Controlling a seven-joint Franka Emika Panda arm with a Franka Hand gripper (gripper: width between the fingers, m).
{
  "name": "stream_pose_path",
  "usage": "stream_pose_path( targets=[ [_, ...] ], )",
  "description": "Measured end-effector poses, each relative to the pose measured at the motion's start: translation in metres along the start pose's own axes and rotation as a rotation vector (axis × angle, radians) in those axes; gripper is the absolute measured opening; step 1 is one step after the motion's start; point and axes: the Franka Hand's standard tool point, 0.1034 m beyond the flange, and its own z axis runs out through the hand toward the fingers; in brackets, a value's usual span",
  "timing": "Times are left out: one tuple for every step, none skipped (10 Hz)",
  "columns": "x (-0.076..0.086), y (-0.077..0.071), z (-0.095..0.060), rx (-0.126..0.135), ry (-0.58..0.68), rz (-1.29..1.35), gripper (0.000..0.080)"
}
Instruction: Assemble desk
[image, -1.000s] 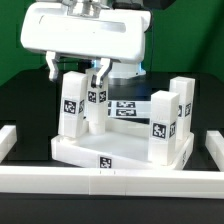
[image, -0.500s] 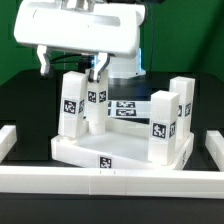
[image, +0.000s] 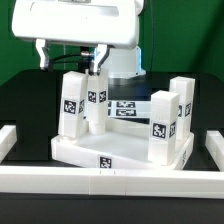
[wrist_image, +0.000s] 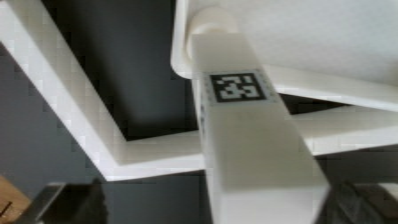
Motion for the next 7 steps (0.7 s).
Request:
stream_pose_path(
  targets=[
    [-0.007,-0.007,0.004,0.034,-0.144,0.011,0.0648],
    [0.0,-0.01,0.002,0.052,-0.207,0.016,0.0648],
    [0.0,-0.011,0.004,0.06,-0.263,0.015,0.0648],
    [-0.006,-0.013,0.006,0.076,-0.386,0.016,0.0648],
    [0.0,-0.014,0.008,0.076,-0.421,0.014,0.0648],
    [-0.001,-0.014,0.009,0.08,-0.475,0.01,0.0648],
    [0.002,-0.012,0.012,0.073,-0.455,0.005,0.0648]
  ],
)
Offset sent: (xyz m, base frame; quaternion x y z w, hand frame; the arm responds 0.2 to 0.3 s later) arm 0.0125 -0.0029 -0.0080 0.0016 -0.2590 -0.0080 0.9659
